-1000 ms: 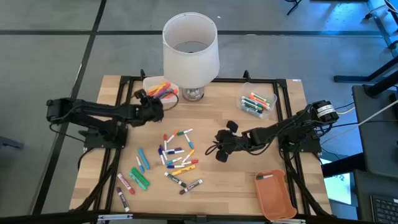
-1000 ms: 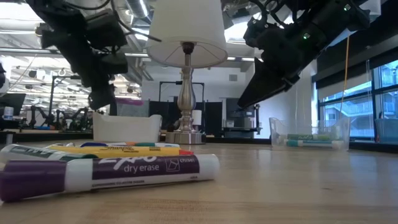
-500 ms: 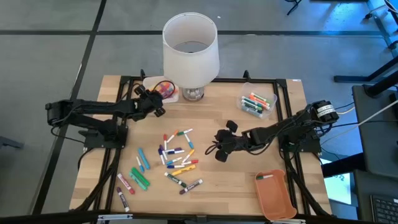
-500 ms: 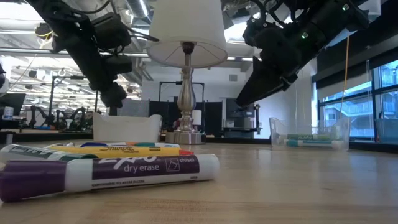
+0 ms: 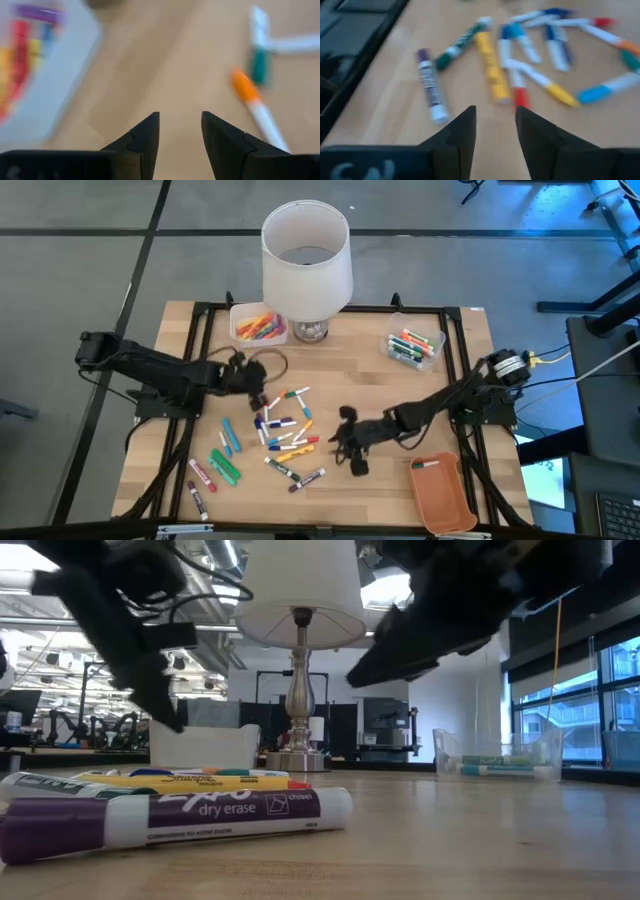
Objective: Pick & Place Markers
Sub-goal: Put the thick purple dry erase marker into the transparent bin
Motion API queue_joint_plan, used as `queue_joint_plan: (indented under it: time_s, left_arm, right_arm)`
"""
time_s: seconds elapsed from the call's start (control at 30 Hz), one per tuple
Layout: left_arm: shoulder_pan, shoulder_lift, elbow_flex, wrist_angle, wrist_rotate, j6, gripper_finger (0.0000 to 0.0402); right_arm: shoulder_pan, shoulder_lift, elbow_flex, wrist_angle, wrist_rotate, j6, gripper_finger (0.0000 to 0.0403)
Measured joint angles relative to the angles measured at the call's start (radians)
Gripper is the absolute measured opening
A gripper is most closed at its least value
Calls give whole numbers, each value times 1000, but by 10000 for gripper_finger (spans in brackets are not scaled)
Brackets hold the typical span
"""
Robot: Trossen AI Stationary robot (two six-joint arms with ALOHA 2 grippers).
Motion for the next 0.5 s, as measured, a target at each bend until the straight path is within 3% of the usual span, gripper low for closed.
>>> queue_joint_plan:
  time_s: [0.2,0.37,0.5]
  left_arm:
    - [-173,0,0,15,1,4,142]
    - [-227,0,0,152,-7,36,148]
    - [-246,0,0,174,10,44,152]
  right_arm:
    - [22,142,150,-55,-94,-102,190]
    - [11,221,333,-296,-218,-131,207]
    - [-9,284,437,-388,-339,-161,208]
